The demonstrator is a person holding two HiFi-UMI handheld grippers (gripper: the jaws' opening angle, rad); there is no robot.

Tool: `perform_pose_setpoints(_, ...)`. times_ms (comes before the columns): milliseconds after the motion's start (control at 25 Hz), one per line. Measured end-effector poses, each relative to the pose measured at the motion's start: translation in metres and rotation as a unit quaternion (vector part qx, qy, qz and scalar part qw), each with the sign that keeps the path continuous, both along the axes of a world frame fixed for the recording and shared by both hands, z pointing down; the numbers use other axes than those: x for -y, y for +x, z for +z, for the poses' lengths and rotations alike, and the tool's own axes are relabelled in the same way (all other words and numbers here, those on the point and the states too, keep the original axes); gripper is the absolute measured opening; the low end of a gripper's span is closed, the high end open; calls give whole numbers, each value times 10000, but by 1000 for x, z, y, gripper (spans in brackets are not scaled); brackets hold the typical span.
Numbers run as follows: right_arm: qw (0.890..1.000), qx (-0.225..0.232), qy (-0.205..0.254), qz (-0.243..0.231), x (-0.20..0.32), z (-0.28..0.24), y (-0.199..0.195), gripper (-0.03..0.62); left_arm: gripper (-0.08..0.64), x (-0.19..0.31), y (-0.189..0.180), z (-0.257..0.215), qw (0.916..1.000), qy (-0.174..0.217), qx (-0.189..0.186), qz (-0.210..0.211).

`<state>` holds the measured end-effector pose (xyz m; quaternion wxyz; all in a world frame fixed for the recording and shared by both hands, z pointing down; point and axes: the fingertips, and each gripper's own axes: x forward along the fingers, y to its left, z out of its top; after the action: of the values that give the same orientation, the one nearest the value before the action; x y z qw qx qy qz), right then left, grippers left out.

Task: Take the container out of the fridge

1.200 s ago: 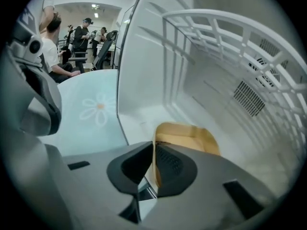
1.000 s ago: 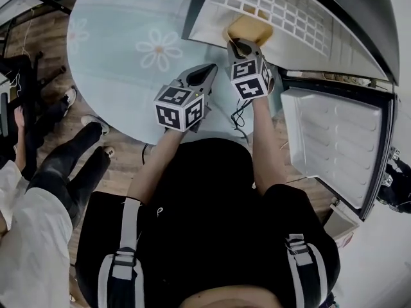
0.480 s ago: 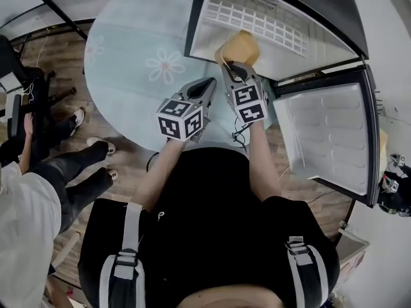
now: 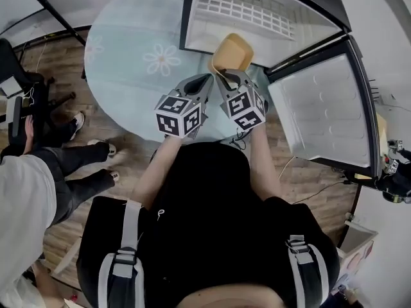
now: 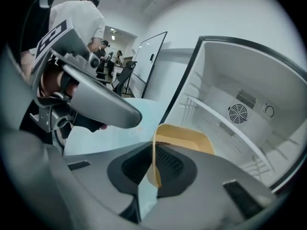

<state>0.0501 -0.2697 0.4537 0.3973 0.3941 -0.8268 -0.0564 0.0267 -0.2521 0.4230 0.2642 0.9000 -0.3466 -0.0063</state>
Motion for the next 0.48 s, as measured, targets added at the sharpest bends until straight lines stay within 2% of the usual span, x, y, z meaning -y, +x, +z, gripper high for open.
perform_pose_setpoints(200, 9996, 77, -239, -106, -31, 9, -9, 25, 0, -19, -1, 6, 9999, -10, 127, 117)
perform_pose_setpoints(360, 9975, 401, -583, -63, -56, 24, -13, 25, 0, -39, -7, 13, 9996, -113, 172, 166)
perform_pose_setpoints(480, 9960, 358, -803, -168, -64, 34, -24, 23, 0, -46, -17, 21, 9994, -259, 173, 125)
